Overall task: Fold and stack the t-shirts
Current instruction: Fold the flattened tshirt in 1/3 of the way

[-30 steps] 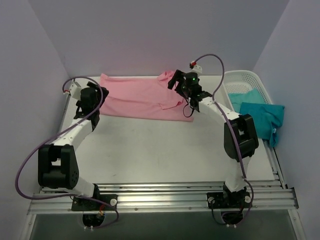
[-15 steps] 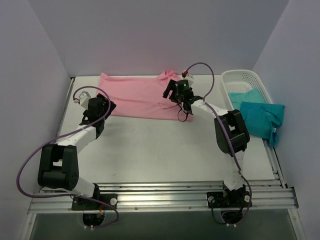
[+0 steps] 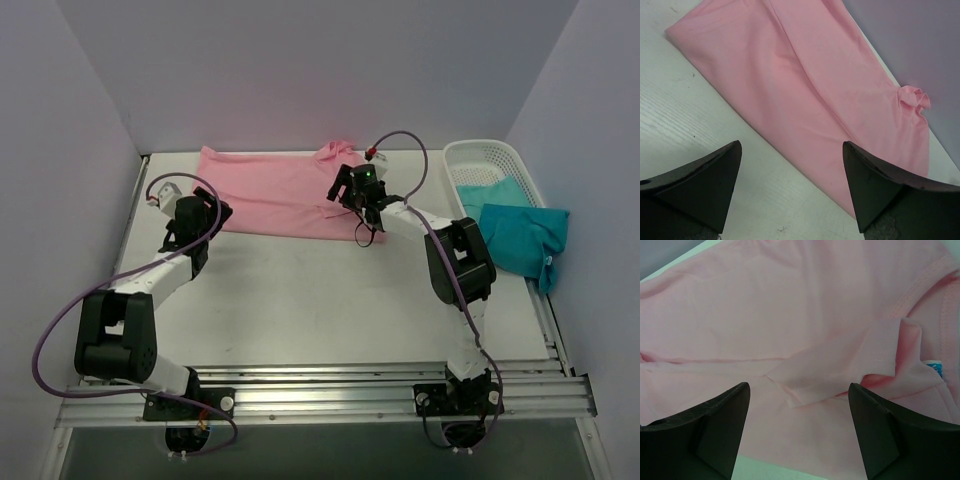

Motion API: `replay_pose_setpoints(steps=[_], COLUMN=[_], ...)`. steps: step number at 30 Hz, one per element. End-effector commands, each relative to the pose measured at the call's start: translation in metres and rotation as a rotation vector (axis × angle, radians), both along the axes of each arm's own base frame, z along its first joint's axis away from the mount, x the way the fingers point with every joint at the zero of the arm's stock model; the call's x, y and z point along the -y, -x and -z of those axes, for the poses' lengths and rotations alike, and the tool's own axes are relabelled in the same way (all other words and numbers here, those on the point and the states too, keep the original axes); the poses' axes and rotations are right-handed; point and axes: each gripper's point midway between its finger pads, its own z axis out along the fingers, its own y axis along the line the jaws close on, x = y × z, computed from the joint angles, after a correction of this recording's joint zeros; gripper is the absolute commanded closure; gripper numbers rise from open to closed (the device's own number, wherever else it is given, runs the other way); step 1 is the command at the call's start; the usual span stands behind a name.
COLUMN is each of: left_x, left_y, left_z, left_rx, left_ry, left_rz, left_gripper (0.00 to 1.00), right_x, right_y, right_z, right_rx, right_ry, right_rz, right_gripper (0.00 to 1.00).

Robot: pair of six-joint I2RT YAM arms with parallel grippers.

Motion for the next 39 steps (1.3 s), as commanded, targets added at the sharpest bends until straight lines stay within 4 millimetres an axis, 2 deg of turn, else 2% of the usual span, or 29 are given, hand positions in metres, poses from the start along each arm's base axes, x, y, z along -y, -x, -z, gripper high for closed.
replay_pose_setpoints(steps=[1,5,12,23,30,33,35,36,37,39], left_x=[0.001,0.001,0.003,0.002,0.000,0.000,0.000,0.001,0.001,0.003], left_y=[-0.006,-0.007,-0.009,-0.007,-0.007,-0.007,-0.009,-0.009,-0.009,-0.010], left_z=[-0.005,-0.003,0.004,0.004,0.005,0.006,0.007,0.007,0.010,0.011], left_rx=[0.040,0.039,0.028,0.028,0.027,0.026,0.024,0.026,0.018,0.020], left_ry=[-0.005,-0.007,-0.002,-0.012,-0.018,-0.021,-0.022,-0.021,-0.022,-0.022], left_rz=[0.010,0.007,0.018,0.012,0.006,0.004,0.004,0.006,0.007,0.011], left_gripper=[0.09,0.09,0.10,0.10,0.09,0.10,0.10,0.09,0.09,0.10], right_x=[0.002,0.004,0.007,-0.003,0.002,0.005,0.006,0.007,0.008,0.009], right_y=[0.001,0.008,0.012,-0.012,-0.020,-0.017,-0.014,-0.010,-0.009,-0.005], right_z=[-0.008,-0.012,-0.006,0.003,0.007,0.003,-0.007,-0.004,-0.013,-0.018], right_rx=[0.020,0.029,0.014,0.010,0.001,0.006,0.022,0.015,0.033,0.039], right_ry=[-0.011,-0.031,-0.019,0.013,0.014,0.008,-0.002,0.000,-0.009,-0.011], right_rz=[0.026,0.031,0.036,0.015,0.020,0.023,0.025,0.024,0.026,0.026], right_gripper=[0.25,0.25,0.25,0.25,0.25,0.25,0.25,0.25,0.25,0.25])
